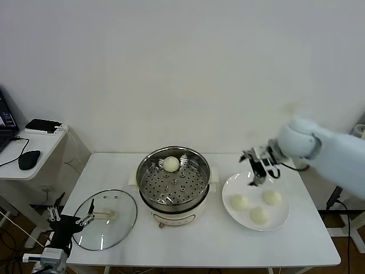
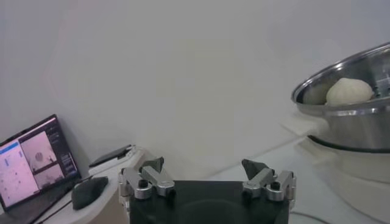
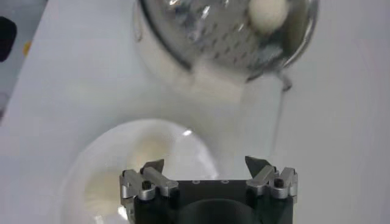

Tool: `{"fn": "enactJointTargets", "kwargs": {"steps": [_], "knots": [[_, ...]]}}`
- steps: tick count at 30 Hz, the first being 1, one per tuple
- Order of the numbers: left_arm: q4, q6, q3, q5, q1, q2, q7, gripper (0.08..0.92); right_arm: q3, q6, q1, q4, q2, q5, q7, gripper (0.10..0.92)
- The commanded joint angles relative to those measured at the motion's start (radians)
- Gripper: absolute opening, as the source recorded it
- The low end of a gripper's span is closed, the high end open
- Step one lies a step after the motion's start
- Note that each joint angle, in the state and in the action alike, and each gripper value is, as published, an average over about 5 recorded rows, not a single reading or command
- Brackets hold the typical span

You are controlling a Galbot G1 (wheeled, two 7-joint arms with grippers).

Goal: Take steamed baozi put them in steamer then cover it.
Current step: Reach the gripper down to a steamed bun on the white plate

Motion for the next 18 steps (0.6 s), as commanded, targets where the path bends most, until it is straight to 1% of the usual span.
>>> {"fn": "enactJointTargets", "kwargs": {"steps": [1, 10, 18], "knots": [[0.006, 0.001, -0.003, -0.002, -0.001, 0.003, 0.001, 0.823, 0.239, -0.044, -0.396, 0.015, -0.104, -0.121, 0.011, 0.823], [0.015, 0.000, -0.012, 0.002, 0.003, -0.006, 0.002, 0.823, 0.280, -0.008, -0.465, -0.140, 0.041, -0.189, 0.034, 0.823], [0.022, -0.002, -0.027, 0.002, 0.004, -0.009, 0.003, 0.823, 0.259, 0.016, -0.457, -0.260, 0.156, -0.193, 0.063, 0.823]]}}
